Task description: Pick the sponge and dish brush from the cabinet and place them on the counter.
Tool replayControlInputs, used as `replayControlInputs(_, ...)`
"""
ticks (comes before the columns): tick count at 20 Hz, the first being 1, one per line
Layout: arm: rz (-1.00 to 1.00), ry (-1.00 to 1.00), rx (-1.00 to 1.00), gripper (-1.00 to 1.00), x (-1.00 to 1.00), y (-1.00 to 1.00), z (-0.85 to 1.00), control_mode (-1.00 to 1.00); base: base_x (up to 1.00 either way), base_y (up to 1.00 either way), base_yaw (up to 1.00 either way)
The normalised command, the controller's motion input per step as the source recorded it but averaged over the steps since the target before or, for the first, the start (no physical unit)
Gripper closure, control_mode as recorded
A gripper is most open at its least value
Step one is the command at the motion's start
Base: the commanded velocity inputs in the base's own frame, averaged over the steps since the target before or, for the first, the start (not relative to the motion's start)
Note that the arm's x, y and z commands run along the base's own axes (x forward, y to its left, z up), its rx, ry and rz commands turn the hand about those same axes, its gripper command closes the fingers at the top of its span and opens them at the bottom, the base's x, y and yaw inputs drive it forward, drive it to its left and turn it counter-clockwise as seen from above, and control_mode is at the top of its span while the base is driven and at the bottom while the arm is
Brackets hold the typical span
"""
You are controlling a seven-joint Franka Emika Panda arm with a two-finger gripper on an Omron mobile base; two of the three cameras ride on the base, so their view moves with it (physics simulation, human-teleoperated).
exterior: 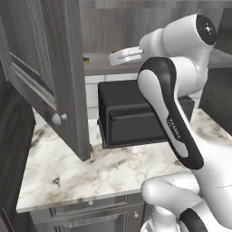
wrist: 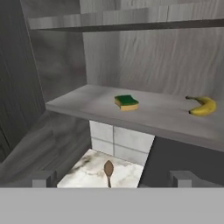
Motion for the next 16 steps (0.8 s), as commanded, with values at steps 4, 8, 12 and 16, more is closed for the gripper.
replayControlInputs(4,0.00,0.00,0.00,-1.00,0.28,0.05,0.00,-1.00,0.00,0.00,0.00)
replayControlInputs(8,0.00,0.00,0.00,-1.00,0.24,0.06,0.00,-1.00,0.00,0.00,0.00)
replayControlInputs(12,0.00,0.01,-0.02,-1.00,0.21,0.12,0.00,-1.00,0.00,0.00,0.00)
replayControlInputs(16,0.00,0.01,-0.03,-1.00,0.21,0.14,-0.09,-1.00,0.00,0.00,0.00)
